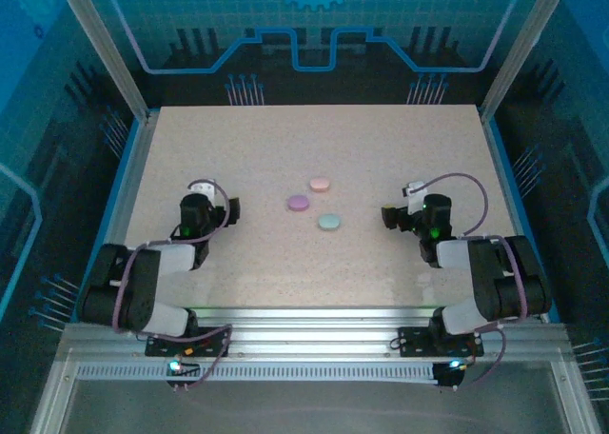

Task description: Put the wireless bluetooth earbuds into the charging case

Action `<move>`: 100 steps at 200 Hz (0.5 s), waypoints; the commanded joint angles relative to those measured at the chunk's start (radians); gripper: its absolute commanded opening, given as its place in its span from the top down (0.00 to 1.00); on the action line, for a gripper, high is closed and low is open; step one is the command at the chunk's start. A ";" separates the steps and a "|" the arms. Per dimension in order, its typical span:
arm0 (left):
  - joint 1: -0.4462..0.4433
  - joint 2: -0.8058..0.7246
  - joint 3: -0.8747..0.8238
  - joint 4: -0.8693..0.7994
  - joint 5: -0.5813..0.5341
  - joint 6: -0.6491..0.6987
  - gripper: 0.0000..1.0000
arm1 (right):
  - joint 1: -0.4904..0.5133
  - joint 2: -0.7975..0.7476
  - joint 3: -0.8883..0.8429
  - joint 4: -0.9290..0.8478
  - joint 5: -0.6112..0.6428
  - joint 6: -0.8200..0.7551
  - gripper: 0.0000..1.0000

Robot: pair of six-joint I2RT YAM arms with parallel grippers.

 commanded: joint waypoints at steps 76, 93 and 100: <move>0.035 0.083 0.013 0.229 -0.045 -0.011 0.01 | -0.001 0.016 0.066 0.066 0.084 0.030 0.00; 0.034 0.084 0.013 0.229 -0.045 -0.011 0.01 | -0.002 0.016 0.067 0.063 0.082 0.029 0.00; 0.034 0.083 0.013 0.228 -0.046 -0.011 0.01 | -0.001 0.016 0.068 0.064 0.082 0.029 0.00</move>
